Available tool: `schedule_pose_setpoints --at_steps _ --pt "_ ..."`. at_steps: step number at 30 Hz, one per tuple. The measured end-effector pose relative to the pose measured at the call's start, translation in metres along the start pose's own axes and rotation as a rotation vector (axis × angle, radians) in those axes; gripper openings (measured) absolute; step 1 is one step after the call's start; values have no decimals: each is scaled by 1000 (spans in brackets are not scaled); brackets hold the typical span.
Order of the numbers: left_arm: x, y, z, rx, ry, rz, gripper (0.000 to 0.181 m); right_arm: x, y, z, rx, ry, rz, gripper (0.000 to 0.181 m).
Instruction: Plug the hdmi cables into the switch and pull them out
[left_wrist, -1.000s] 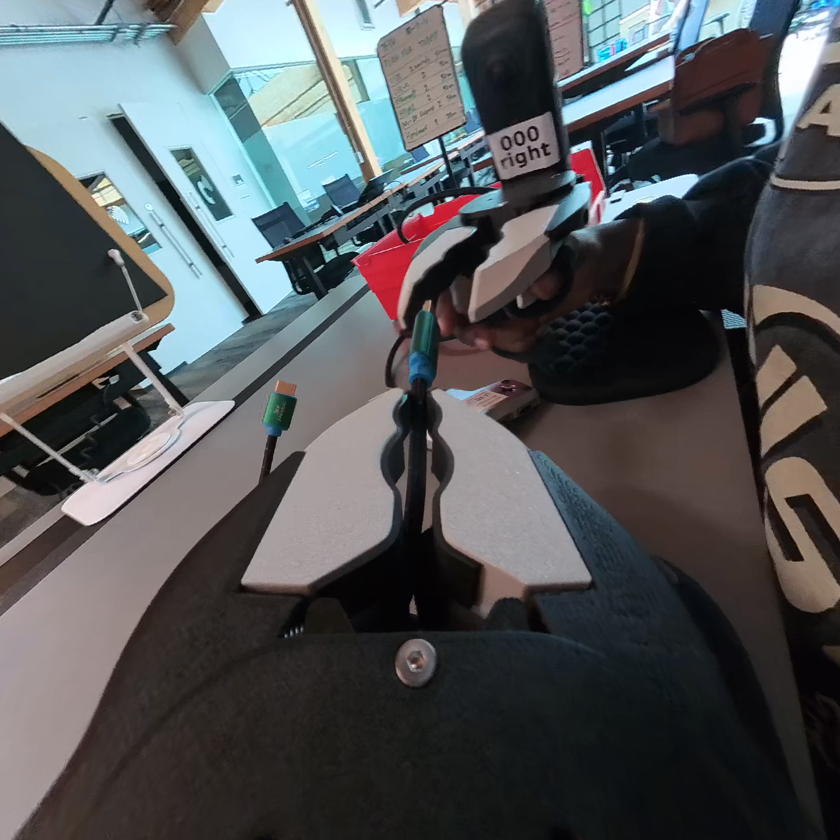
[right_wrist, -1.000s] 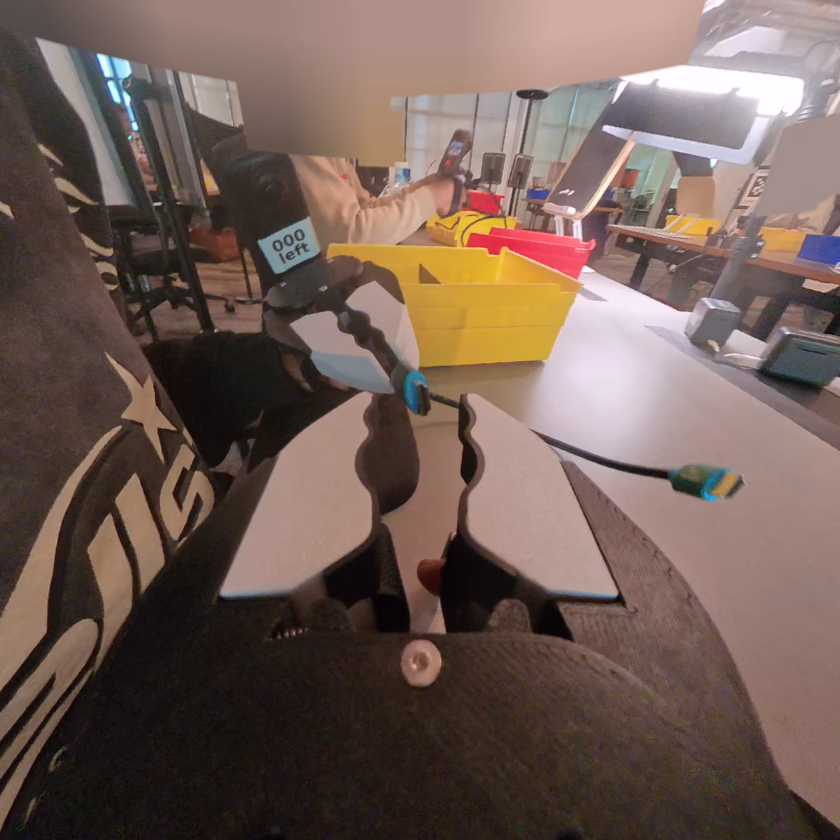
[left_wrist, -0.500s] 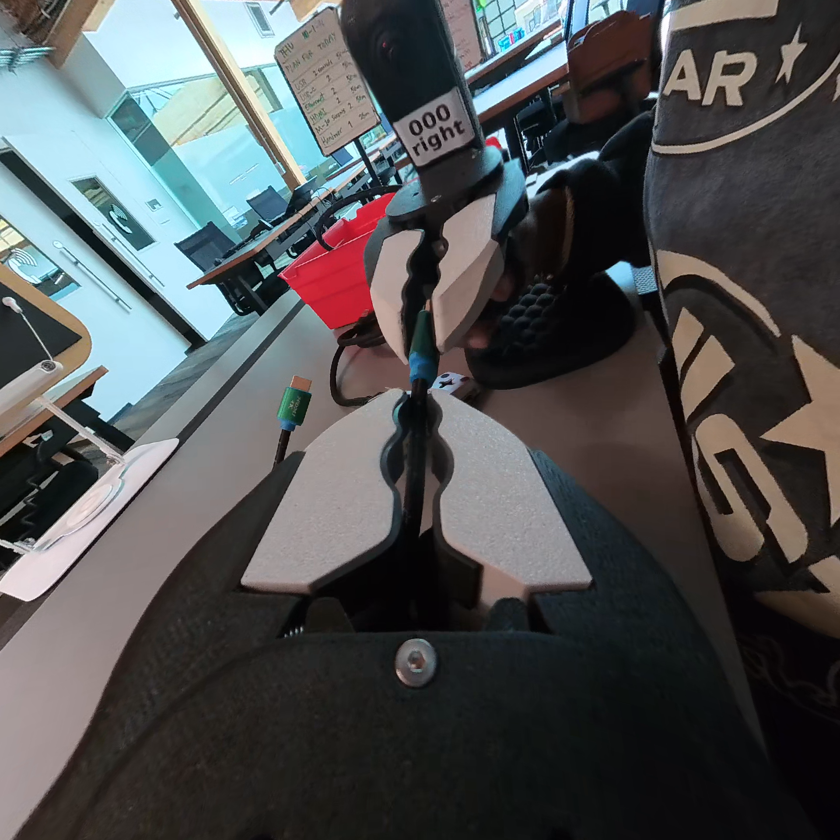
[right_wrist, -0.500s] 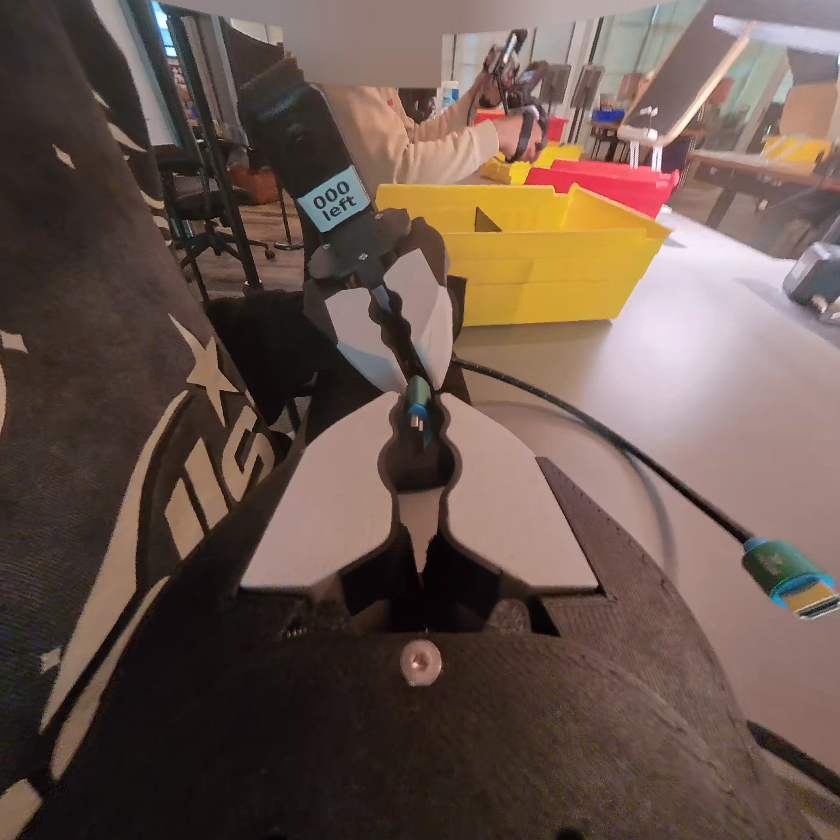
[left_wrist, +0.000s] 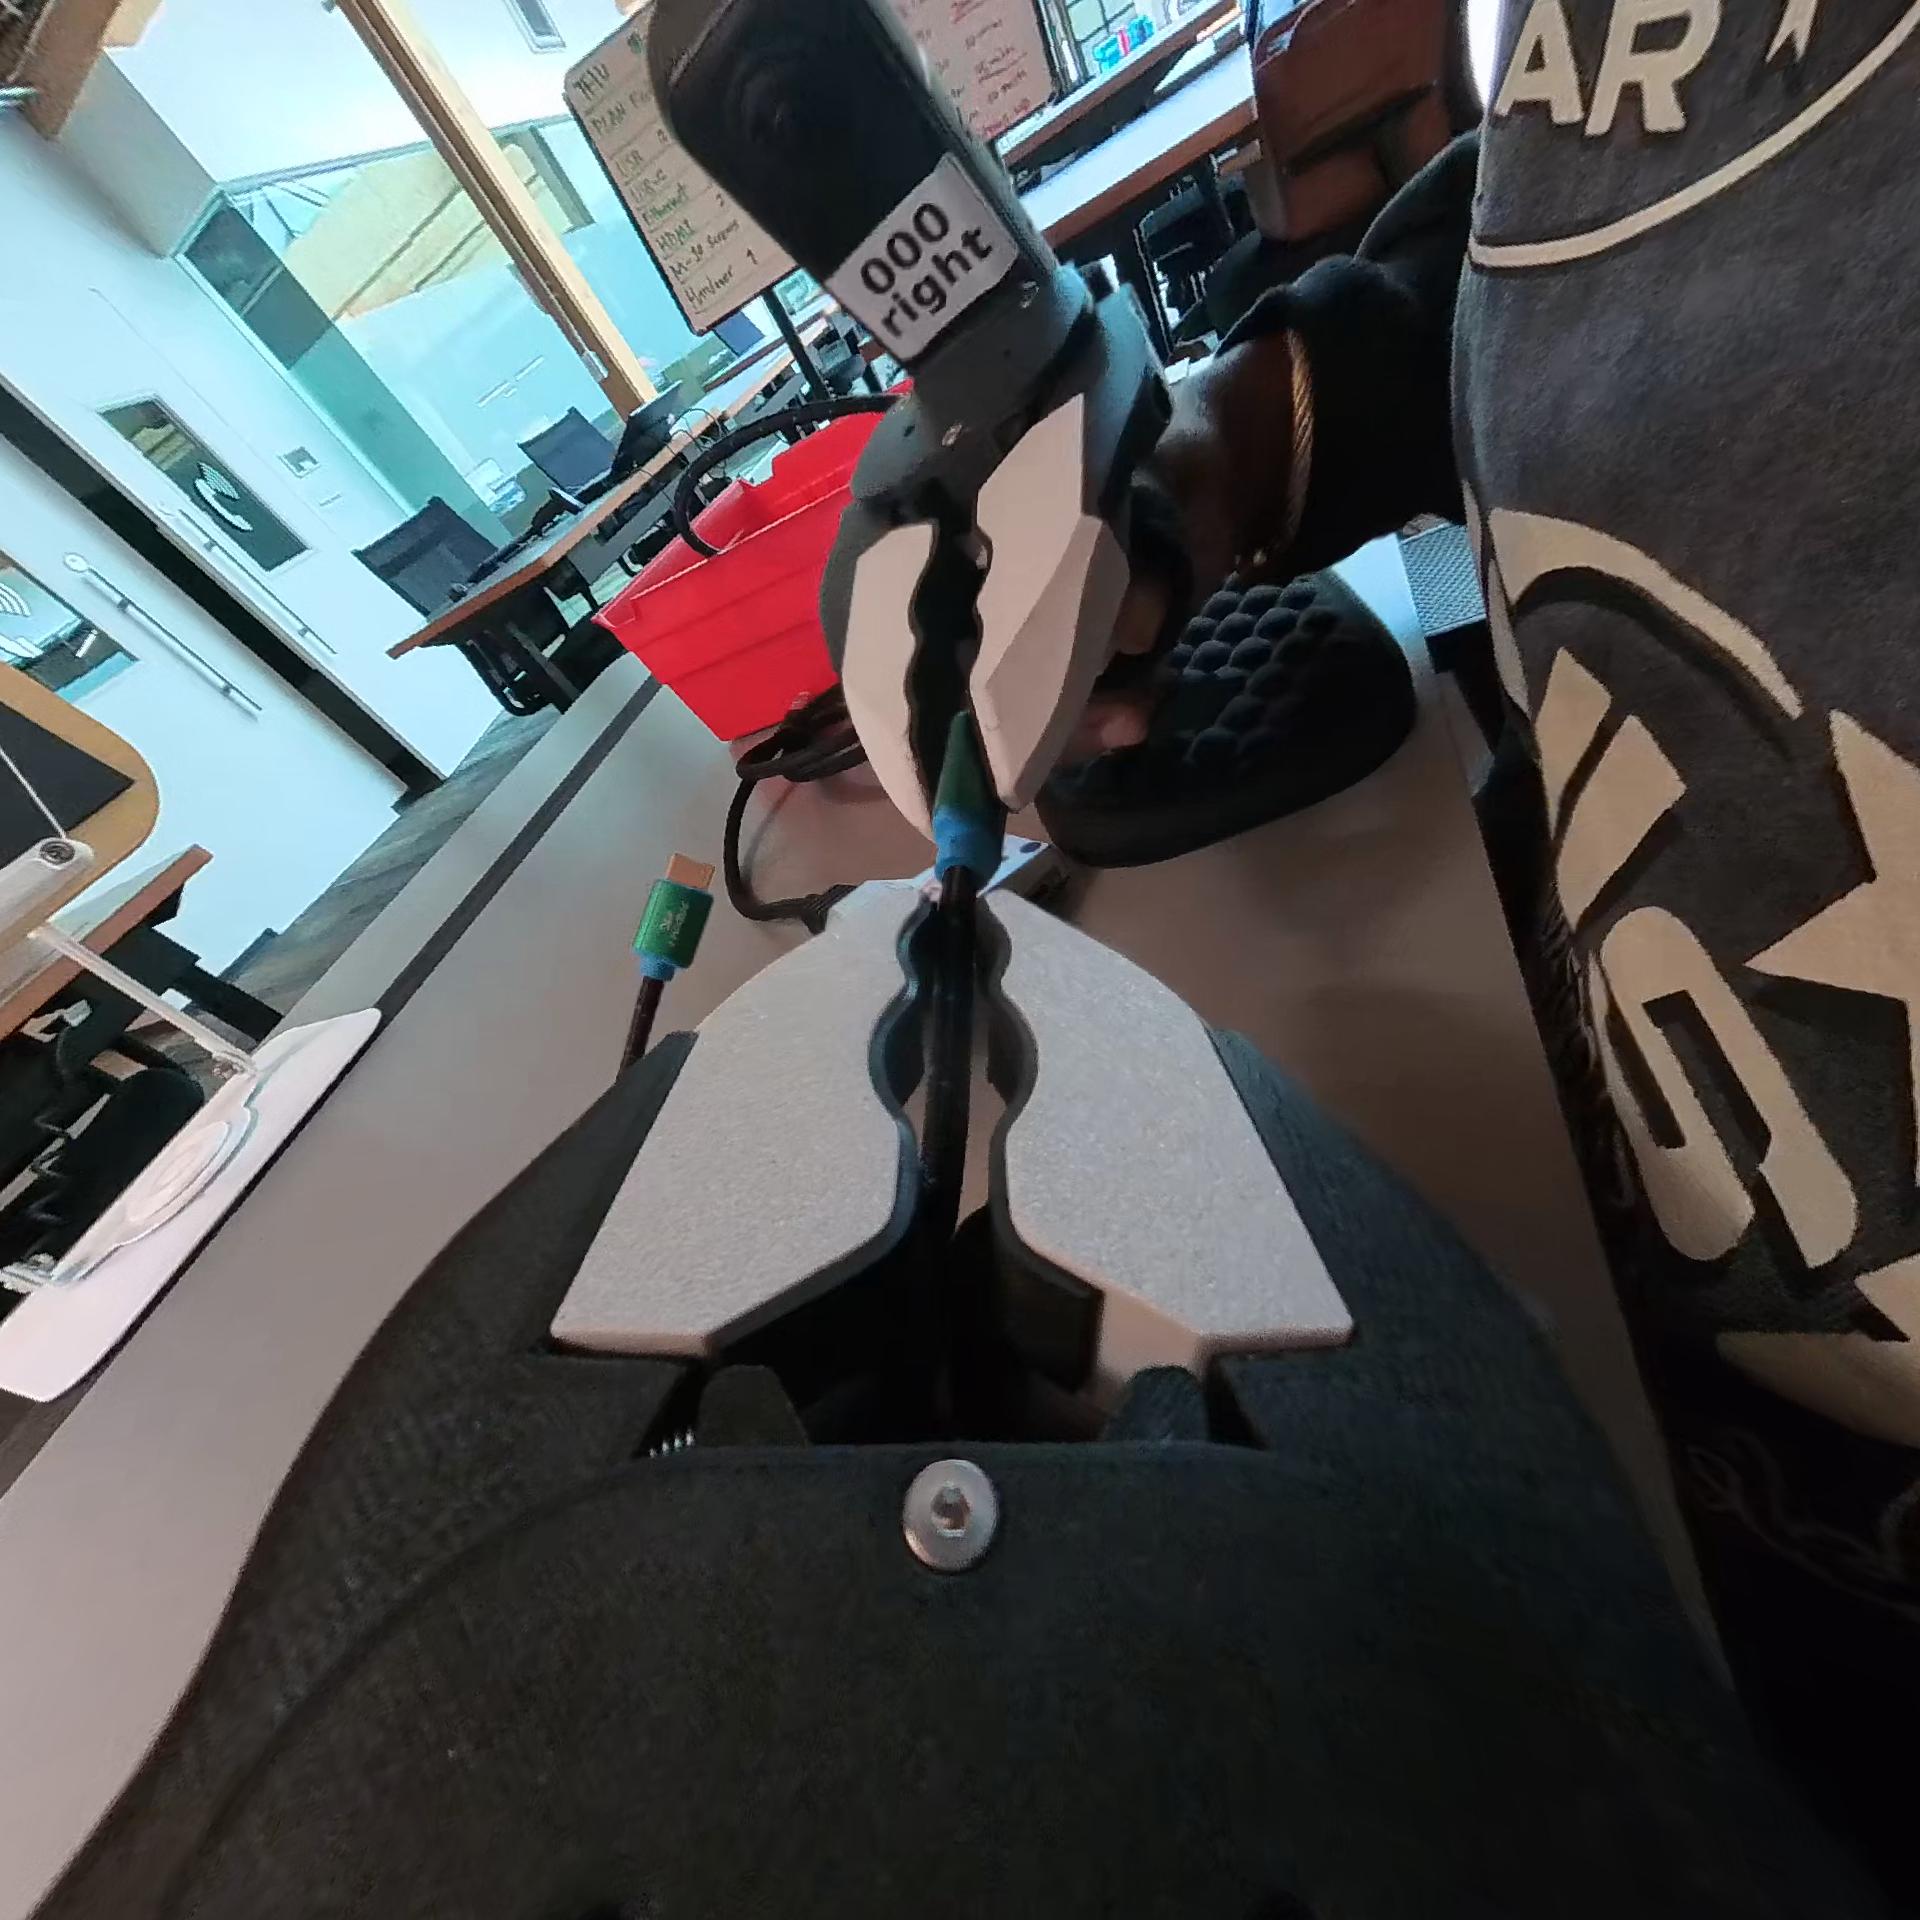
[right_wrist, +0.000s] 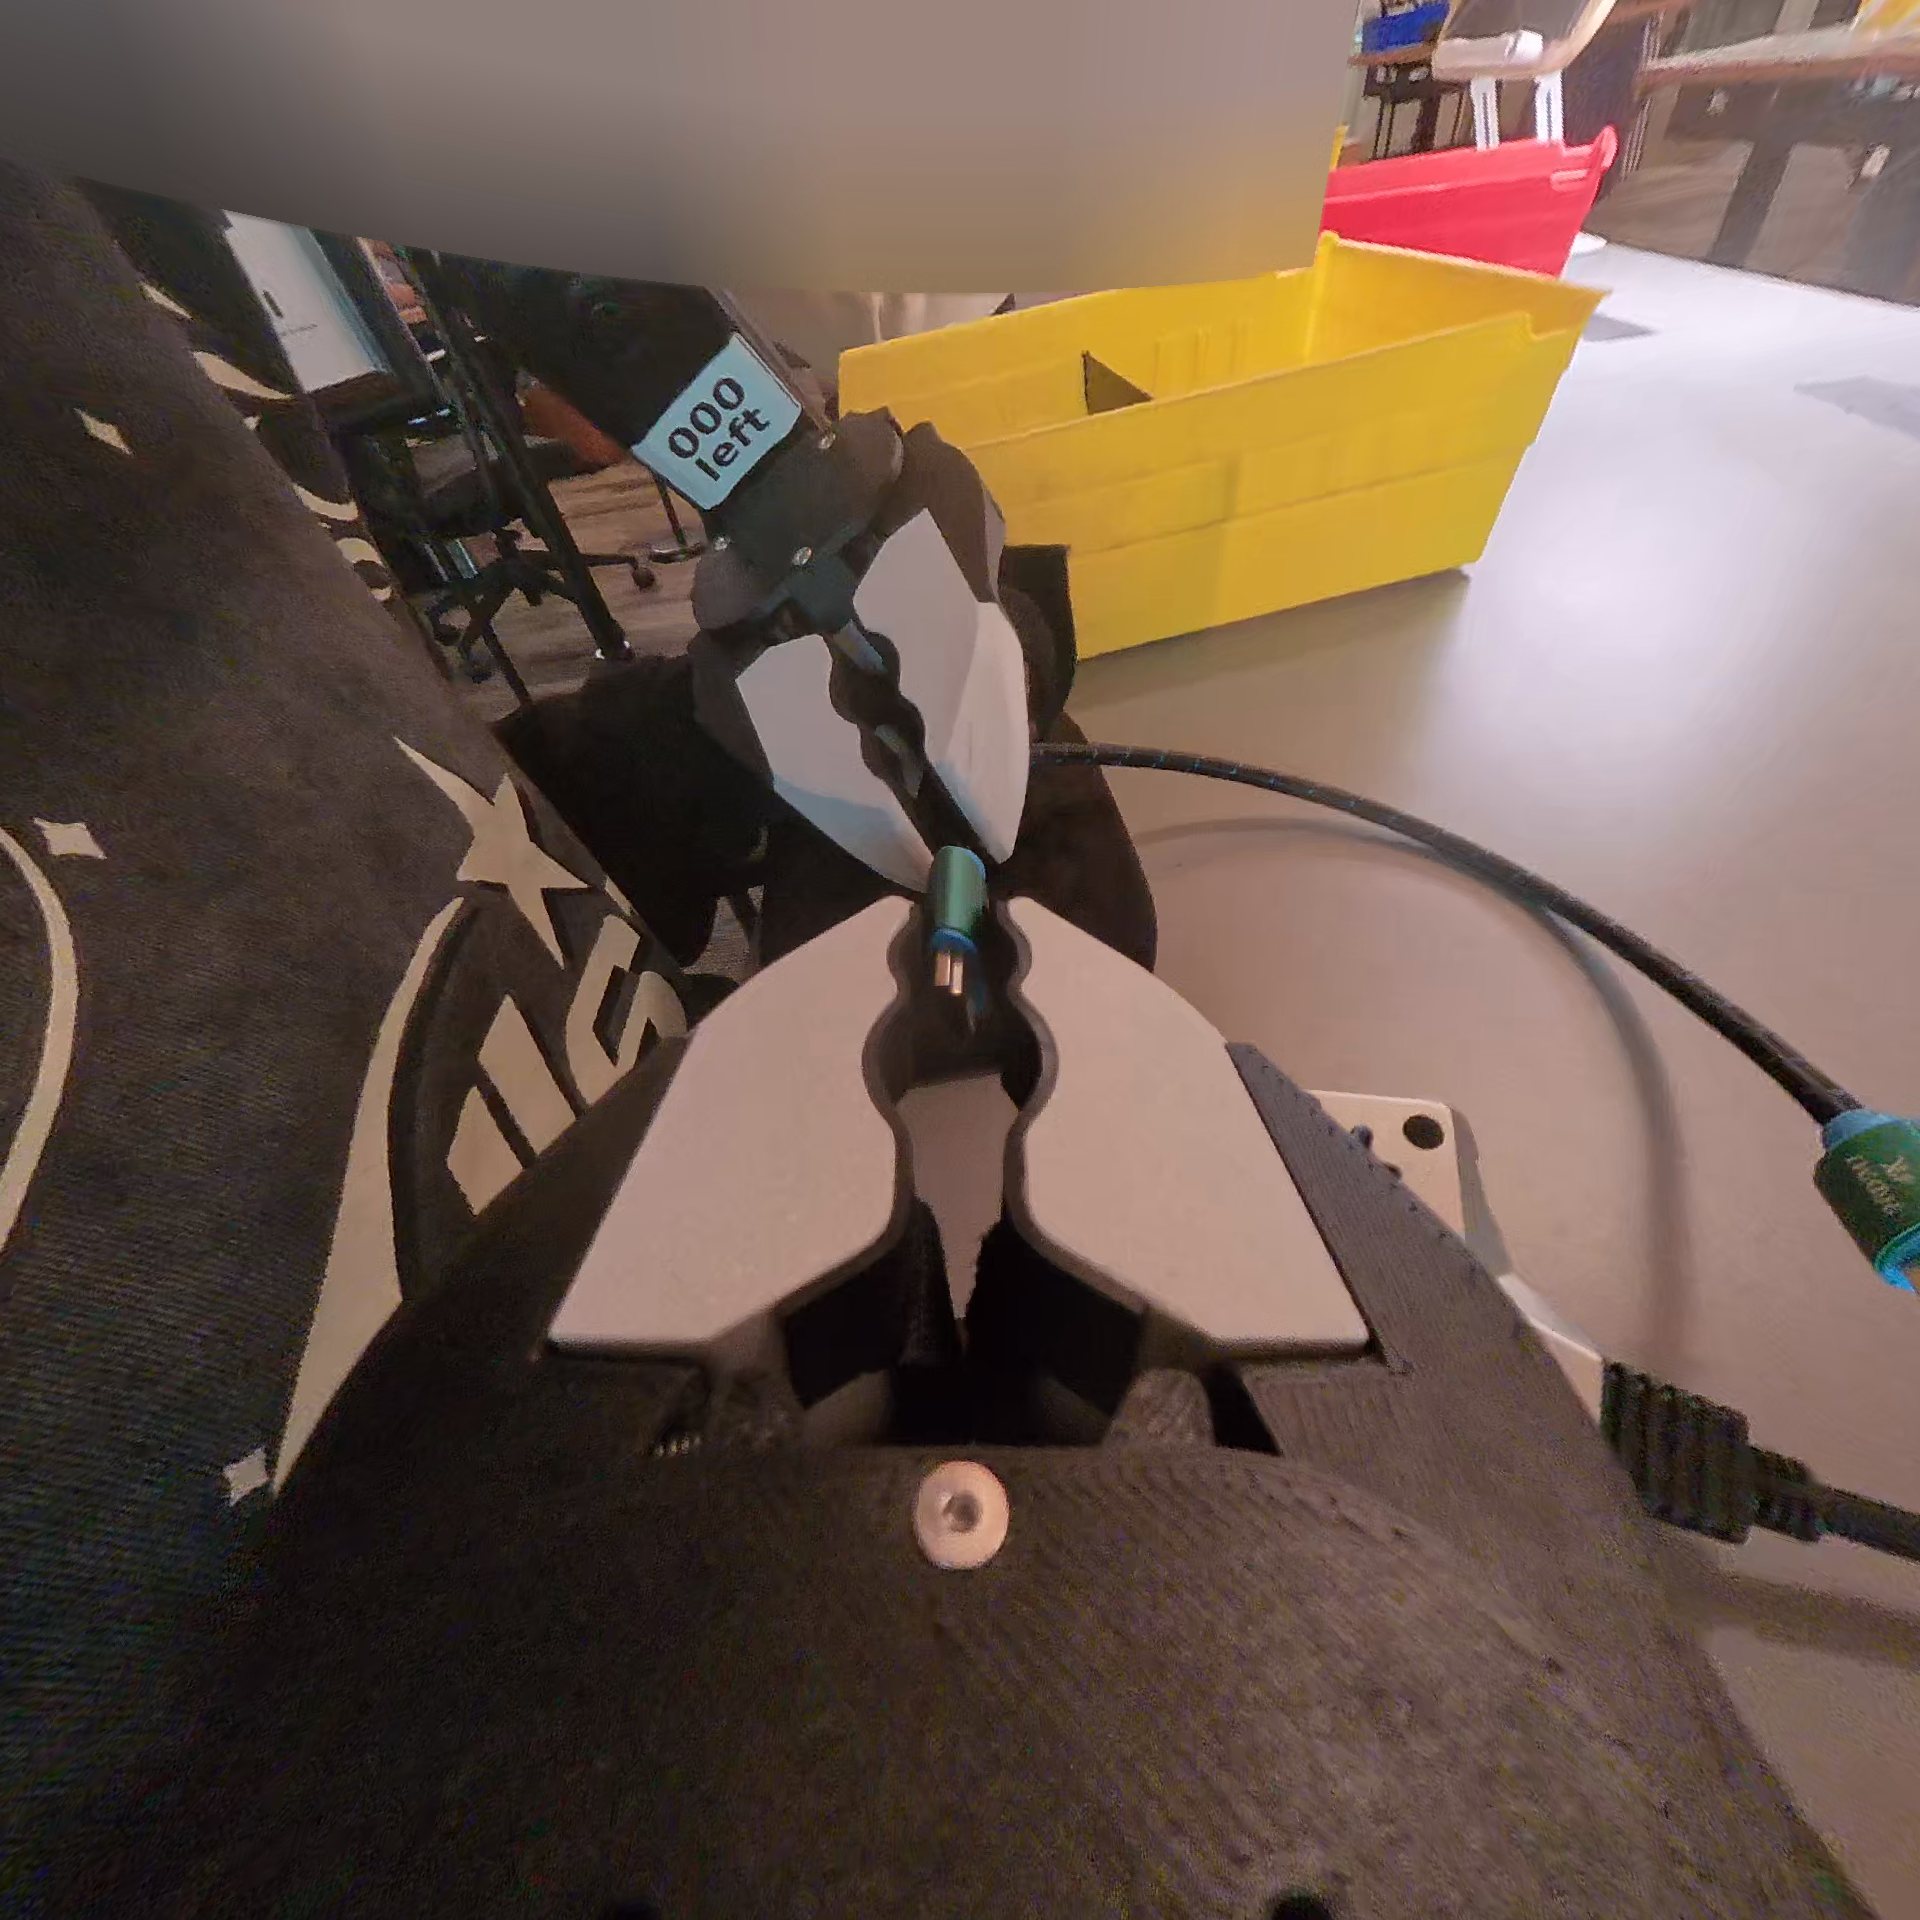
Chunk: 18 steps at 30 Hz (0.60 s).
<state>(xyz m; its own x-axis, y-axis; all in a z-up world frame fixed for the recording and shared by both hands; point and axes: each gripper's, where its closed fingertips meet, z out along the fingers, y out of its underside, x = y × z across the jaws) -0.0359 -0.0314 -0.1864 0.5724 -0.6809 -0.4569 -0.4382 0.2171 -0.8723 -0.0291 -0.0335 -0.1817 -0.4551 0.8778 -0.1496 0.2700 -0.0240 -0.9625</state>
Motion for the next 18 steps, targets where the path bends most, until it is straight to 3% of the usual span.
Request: schedule_pose_setpoints --at_steps 9,15,18 --pt "4 1 1 -6 17 19 6 -4 5 0 -20 17 -73 12" --pt "-3 -1 0 7 -31 6 7 0 -1 0 25 15 35 12" --pt "-2 -1 -1 9 -23 9 7 -1 -1 0 23 14 -2 12"
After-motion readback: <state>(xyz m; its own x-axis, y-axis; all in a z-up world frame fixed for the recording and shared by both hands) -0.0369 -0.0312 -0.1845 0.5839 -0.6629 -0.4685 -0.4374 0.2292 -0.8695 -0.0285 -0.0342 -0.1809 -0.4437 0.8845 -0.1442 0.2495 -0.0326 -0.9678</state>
